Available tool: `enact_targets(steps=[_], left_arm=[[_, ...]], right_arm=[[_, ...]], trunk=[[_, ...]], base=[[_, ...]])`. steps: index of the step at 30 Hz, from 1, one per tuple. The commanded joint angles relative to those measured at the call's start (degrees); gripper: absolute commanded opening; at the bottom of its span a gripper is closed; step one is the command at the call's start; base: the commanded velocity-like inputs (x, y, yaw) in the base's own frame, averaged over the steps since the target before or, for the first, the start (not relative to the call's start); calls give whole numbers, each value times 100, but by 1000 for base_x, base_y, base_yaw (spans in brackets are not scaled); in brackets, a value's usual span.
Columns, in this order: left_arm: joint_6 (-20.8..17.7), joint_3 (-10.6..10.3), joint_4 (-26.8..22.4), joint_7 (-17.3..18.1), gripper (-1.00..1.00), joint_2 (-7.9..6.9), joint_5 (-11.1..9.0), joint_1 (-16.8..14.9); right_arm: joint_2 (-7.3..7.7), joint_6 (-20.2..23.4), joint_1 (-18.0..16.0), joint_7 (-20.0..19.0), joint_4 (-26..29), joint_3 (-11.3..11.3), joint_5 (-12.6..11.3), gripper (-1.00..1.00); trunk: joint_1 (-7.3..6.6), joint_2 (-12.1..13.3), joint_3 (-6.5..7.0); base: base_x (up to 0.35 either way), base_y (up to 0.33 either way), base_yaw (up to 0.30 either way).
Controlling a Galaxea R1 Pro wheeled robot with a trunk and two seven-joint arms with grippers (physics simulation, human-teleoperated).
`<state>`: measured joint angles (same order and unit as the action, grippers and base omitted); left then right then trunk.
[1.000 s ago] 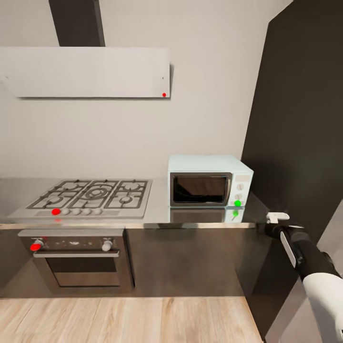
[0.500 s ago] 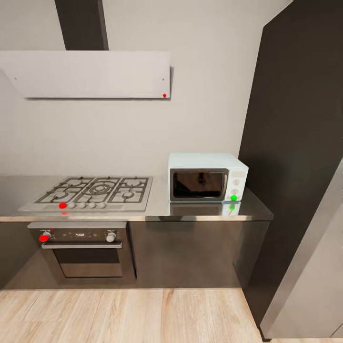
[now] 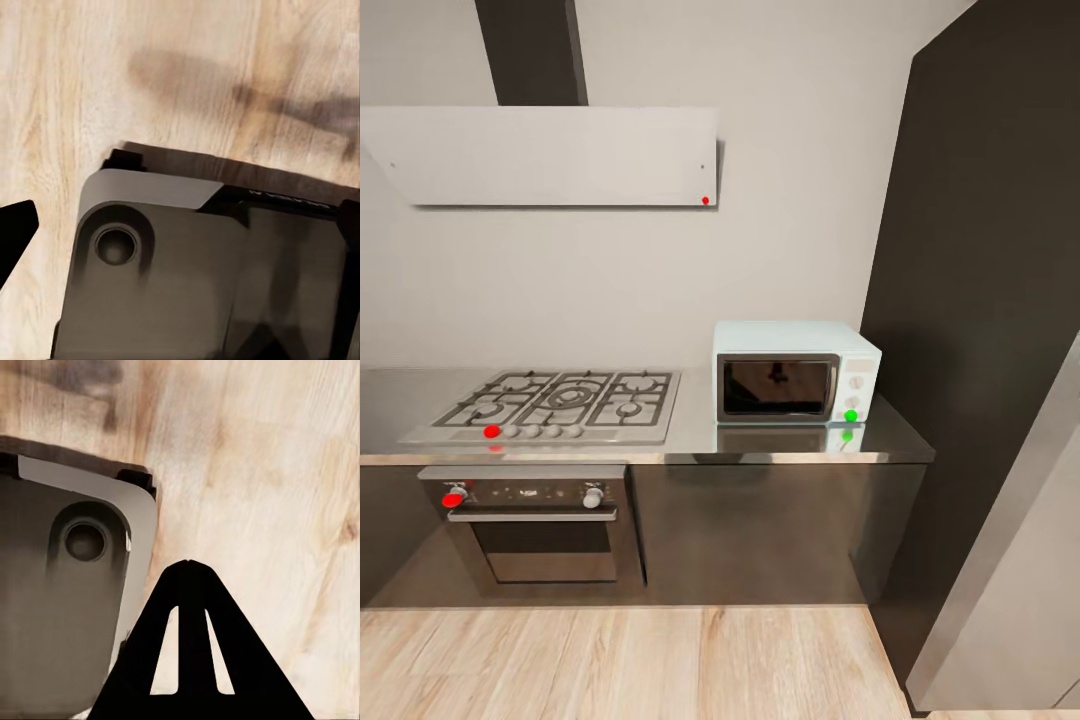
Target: In the kitchen, take the popcorn bag from the countertop, put it into the microwave, and heat it until the popcorn is cooked so the cooked popcorn ends up inside the bag.
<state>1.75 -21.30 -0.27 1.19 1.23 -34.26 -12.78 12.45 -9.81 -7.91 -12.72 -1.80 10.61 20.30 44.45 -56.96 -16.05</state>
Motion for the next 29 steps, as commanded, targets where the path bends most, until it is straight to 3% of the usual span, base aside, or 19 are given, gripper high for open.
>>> enact_targets(steps=[1,3,6,7,29], left_arm=[[18,-49,9,13,100,-40,-55,-5],[26,-49,9,13,100,-114,-55,-5],[143,-64,-12,20,100,-125,-9,-5],[177,-85,-35,23,100,-199,42,-5],[177,-68,-32,21,100,-224,-13,-5]], right_arm=[[-3,-37,38,-11,-20,54,-122,-100],[-1,-45,88,-11,-16,55,-470,-100],[-11,-41,104,-12,-16,55,-623,-100],[-1008,6,229,68,90,-4,-940,-100],[-1008,6,226,68,92,-6,-940,-100]], trunk=[[1,-5,-7],[1,-5,-7],[1,-5,-7],[1,-5,-7],[1,-5,-7]], base=[[0,0,0],[0,0,0],[0,0,0],[0,0,0],[0,0,0]])
